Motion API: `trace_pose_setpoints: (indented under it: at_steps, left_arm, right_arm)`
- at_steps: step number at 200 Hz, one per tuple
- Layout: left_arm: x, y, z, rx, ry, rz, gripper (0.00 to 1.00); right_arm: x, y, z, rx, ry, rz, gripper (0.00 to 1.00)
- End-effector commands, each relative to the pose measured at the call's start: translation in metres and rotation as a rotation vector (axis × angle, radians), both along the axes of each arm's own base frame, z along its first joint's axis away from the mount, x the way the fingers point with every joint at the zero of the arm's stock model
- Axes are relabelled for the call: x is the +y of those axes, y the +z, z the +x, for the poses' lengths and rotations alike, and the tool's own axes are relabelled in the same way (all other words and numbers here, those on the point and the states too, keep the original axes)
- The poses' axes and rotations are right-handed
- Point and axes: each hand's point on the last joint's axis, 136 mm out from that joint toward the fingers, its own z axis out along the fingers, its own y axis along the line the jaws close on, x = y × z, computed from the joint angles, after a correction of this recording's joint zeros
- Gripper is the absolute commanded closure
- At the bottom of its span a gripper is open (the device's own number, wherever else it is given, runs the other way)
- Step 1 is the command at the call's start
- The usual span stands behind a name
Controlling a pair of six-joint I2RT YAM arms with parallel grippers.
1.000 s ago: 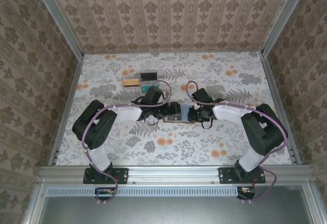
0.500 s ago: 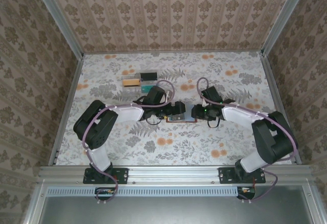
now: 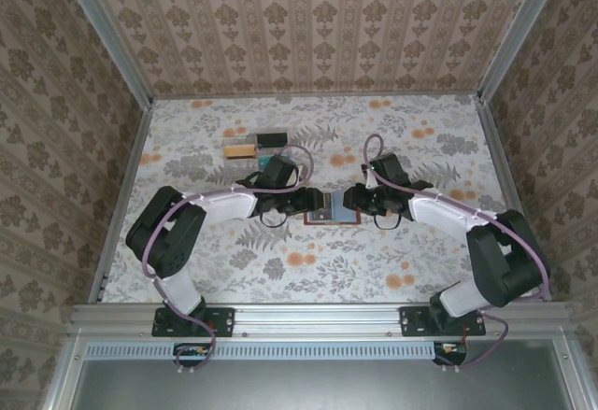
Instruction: Take the credit cards out of the card holder
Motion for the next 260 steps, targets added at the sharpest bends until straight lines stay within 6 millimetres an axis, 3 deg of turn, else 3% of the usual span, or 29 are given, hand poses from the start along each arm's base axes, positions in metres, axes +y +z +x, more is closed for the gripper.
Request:
trace_pose_setpoints:
  at_steps: [1, 14, 25, 80, 149, 173, 195, 204, 260]
  left_arm:
    - [0.012, -0.002, 0.001, -0.005, 0.005, 0.067, 0.74]
    - [0.014, -0.01, 0.001, 0.011, 0.001, 0.093, 0.91]
    - [0.014, -0.016, 0.002, 0.025, -0.002, 0.107, 1.0]
    - [0.014, -0.039, 0.0, 0.075, -0.001, 0.141, 1.0]
    - [0.013, -0.044, -0.002, 0.097, 0.003, 0.141, 1.0]
    - [0.013, -0.043, -0.002, 0.101, 0.003, 0.139, 1.0]
    - [0.013, -0.043, -0.002, 0.102, 0.007, 0.141, 1.0]
    - [0.014, -0.042, -0.001, 0.104, 0.01, 0.143, 1.0]
    - [0.033, -0.054, -0.002, 0.152, 0.077, 0.204, 1.0]
  right_arm:
    - [0.024, 0.009, 0.009, 0.004, 0.03, 0.083, 0.72]
    - [0.028, 0.004, 0.011, 0.02, 0.034, 0.088, 0.74]
    - [0.028, -0.002, 0.011, 0.035, 0.03, 0.085, 0.75]
    - [0.037, -0.024, 0.017, 0.094, 0.019, 0.113, 0.75]
    - [0.043, -0.038, 0.021, 0.131, 0.015, 0.135, 0.76]
    - [0.044, -0.04, 0.021, 0.137, 0.016, 0.14, 0.8]
    - [0.045, -0.04, 0.021, 0.139, 0.017, 0.149, 0.95]
    - [0.043, -0.04, 0.021, 0.14, 0.012, 0.145, 1.0]
    - [0.019, -0.042, 0.016, 0.144, -0.03, 0.133, 1.0]
